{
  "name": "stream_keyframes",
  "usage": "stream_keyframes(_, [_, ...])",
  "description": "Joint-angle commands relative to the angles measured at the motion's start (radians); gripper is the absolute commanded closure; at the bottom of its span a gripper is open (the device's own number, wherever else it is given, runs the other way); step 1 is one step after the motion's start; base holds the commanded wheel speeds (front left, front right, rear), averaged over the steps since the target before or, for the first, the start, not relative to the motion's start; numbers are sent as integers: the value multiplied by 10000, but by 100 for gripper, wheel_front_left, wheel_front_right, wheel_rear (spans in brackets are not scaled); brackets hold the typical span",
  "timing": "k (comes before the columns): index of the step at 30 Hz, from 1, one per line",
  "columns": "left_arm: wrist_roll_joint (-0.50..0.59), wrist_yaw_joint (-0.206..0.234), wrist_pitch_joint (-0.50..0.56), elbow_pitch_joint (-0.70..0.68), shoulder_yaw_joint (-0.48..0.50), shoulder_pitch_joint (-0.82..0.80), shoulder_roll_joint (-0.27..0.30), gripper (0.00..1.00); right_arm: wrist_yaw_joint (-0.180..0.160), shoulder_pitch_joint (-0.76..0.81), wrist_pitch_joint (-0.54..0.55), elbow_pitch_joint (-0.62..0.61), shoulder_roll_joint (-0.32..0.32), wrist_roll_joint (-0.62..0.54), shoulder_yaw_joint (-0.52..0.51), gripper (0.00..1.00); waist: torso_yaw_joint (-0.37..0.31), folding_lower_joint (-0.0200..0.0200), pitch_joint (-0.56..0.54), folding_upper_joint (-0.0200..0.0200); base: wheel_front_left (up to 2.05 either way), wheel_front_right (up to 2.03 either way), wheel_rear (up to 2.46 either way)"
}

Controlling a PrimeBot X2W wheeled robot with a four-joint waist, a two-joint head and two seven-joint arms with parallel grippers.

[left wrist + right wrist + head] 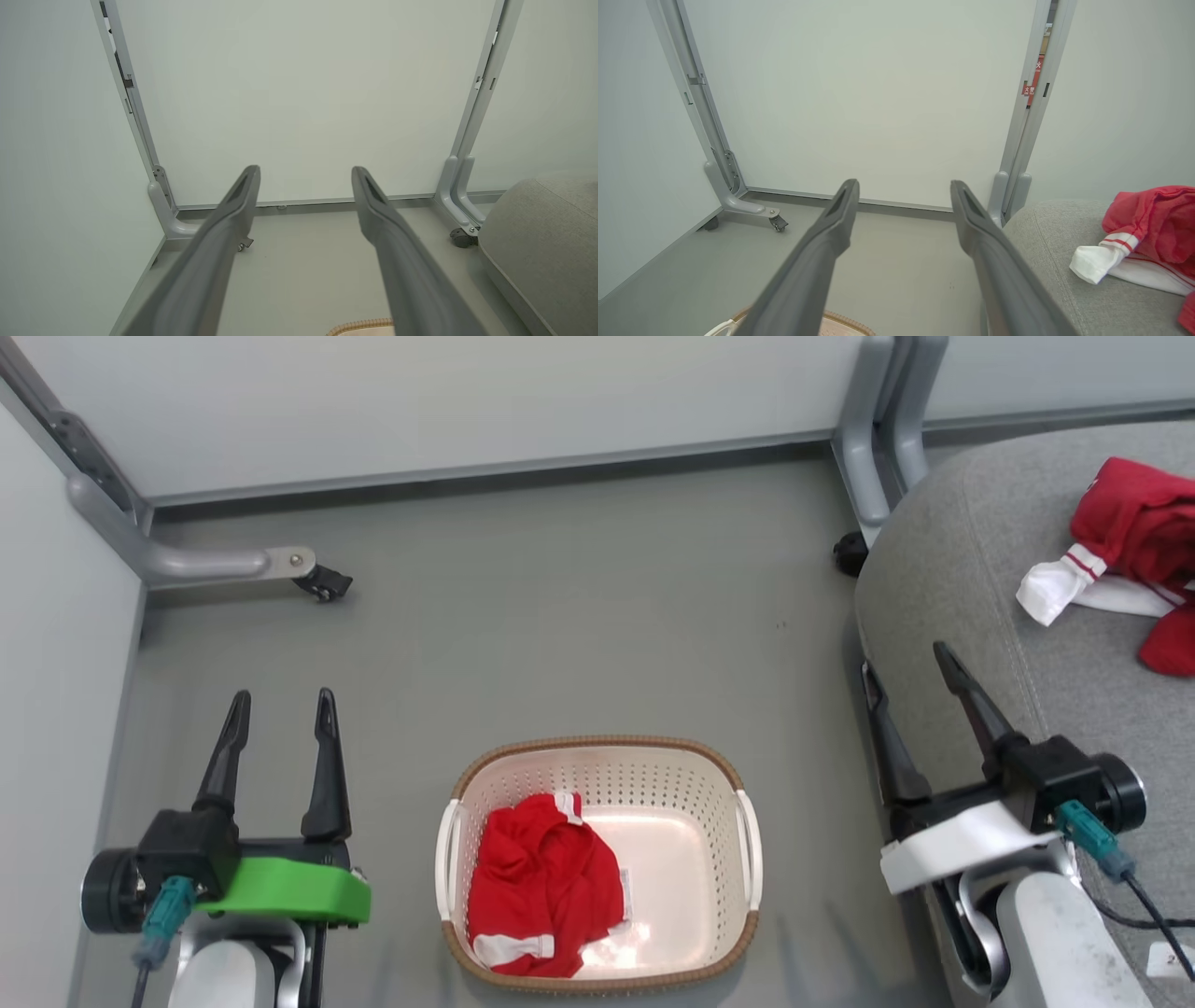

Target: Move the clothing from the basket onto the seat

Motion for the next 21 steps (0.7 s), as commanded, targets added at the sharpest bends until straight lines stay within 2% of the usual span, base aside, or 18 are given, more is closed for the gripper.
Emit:
stream_keyframes(1, [140, -58, -5, 61, 59, 224, -29, 0, -10, 248, -24, -83, -9, 26, 1, 0, 57, 1, -297, 0, 0, 0, 0])
stream_keyframes(21, [759, -241, -5, 220, 335, 755, -257, 0, -10, 1776, -24, -785, 27, 407, -257, 0, 113, 1, -663, 0, 0, 0, 0])
